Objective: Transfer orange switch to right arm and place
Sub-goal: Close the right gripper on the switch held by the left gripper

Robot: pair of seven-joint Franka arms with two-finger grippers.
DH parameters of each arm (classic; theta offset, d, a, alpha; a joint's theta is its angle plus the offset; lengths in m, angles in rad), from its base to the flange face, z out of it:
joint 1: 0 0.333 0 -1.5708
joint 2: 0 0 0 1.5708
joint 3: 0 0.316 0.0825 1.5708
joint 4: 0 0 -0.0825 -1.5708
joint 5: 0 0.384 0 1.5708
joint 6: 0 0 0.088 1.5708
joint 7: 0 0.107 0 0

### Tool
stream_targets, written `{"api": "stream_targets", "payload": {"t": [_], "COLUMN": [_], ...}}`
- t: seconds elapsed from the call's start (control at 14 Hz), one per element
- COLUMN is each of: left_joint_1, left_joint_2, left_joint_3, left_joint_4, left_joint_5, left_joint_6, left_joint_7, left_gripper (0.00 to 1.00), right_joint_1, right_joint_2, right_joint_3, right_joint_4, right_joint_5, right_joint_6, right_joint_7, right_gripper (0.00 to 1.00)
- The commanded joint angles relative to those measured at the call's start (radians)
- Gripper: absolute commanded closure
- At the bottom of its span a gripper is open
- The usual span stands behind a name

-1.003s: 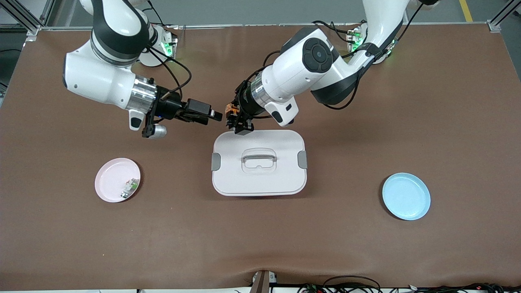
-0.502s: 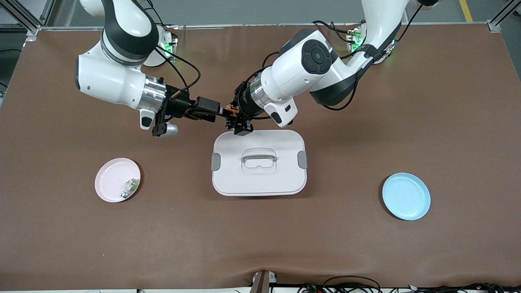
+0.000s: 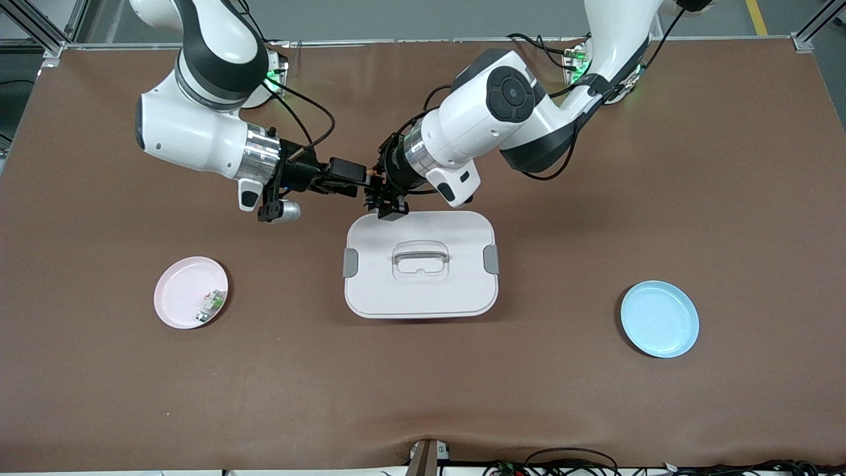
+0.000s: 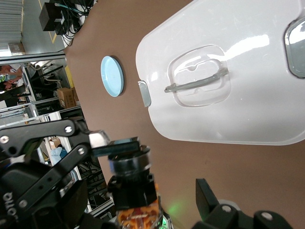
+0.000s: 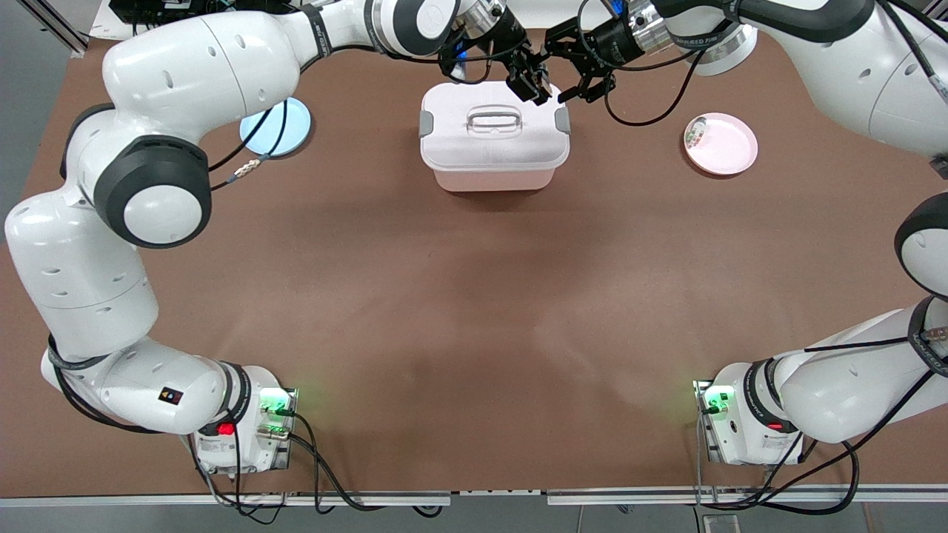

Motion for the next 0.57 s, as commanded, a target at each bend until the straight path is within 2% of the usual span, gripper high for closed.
{"api": "stream_targets", "payload": {"t": [0.0,0.21,0.36,0.5], "left_joint_1": [-0.012,-0.013,-0.019,-0.019], "left_joint_2": [0.003,0.005,0.005,0.005], "left_joint_3": [-0.001,-0.001,0.001,0.001], "left_joint_4": [0.020,0.020,0.020,0.020], "left_joint_5": [-0.019,-0.019,-0.019,-0.019], "left_joint_6": [0.007,0.007,0.007,0.007], "left_joint_7": [-0.011,-0.011,-0.011,-0.011], "left_gripper": [1.00,1.00,1.00,1.00], "right_joint_1": [0.015,0.017,0.015,0.011], "right_joint_2": [0.020,0.018,0.017,0.017], "right_joint_3": [-0.008,-0.008,-0.008,-0.008], "right_joint_4": [0.021,0.021,0.023,0.024], "right_joint_5": [0.021,0.021,0.020,0.020], "right_joint_6": [0.005,0.002,-0.004,-0.010], "right_joint_7": [0.004,0.004,0.004,0.006], "right_gripper": [0.00,0.00,0.32,0.55]}}
